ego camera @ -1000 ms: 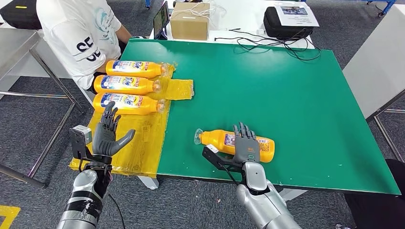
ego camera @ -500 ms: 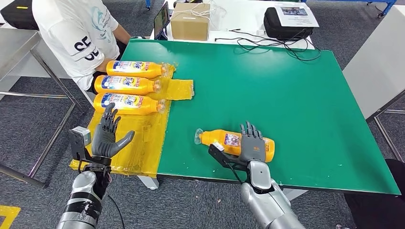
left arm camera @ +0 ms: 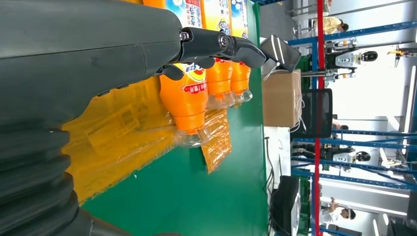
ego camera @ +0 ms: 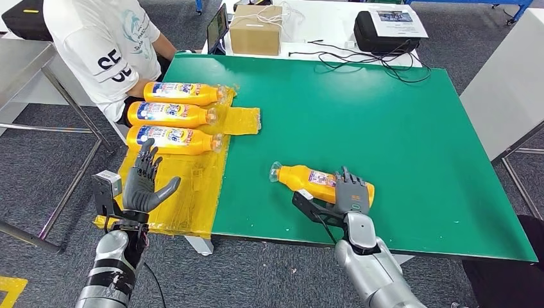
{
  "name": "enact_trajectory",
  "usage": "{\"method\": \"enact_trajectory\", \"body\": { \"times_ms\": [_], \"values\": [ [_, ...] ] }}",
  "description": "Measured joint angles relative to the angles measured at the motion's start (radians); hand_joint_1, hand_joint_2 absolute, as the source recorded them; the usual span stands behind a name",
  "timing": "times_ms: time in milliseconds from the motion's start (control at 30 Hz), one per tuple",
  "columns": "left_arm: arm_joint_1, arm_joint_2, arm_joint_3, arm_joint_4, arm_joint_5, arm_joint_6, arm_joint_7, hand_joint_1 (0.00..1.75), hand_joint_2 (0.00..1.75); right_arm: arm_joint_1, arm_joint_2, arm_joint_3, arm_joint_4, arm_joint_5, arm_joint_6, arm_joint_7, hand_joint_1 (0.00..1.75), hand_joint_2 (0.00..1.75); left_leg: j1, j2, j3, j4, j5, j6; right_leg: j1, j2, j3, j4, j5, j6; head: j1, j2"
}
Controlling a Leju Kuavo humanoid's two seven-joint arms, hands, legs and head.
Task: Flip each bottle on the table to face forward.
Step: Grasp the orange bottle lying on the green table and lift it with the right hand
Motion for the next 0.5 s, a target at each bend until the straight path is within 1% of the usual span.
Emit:
{"method": "enact_trajectory", "body": {
  "times_ms": [100, 233, 433, 500],
  "values": [
    [-0.004, 0.003, 0.0, 0.0, -0.006, -0.007, -0.001, 0.0, 1.75, -0.028, 0.0, -0.007, 0.032, -0.026, 0.012, -0.034, 1.75, 1.75, 0.0, 0.0, 0.001, 0.0, 0.0, 0.0, 0.0, 0.0, 0.001, 0.0, 0.0, 0.0, 0.0, 0.0],
    [-0.017, 0.008, -0.004, 0.004, -0.02, -0.015, -0.002, 0.0, 1.75, -0.075, 0.003, -0.013, 0.081, -0.092, 0.04, -0.107, 1.75, 1.75, 0.0, 0.001, 0.004, 0.0, 0.0, 0.0, 0.0, 0.0, 0.003, 0.0, 0.0, 0.0, 0.0, 0.0],
    [-0.031, 0.015, -0.005, 0.014, -0.025, -0.018, -0.002, 0.0, 1.75, -0.113, 0.011, -0.019, 0.125, -0.142, 0.053, -0.159, 1.75, 1.75, 0.0, 0.005, 0.006, 0.0, -0.001, 0.0, 0.0, 0.003, 0.003, 0.0, 0.003, -0.003, 0.0, 0.0],
    [-0.033, 0.018, -0.008, 0.019, -0.032, -0.016, -0.002, 0.0, 1.75, -0.122, 0.015, -0.021, 0.135, -0.176, 0.052, -0.19, 1.75, 1.75, 0.0, 0.007, 0.007, 0.0, 0.0, 0.0, 0.0, 0.005, 0.003, 0.0, 0.004, -0.003, 0.0, 0.0]
  ]
}}
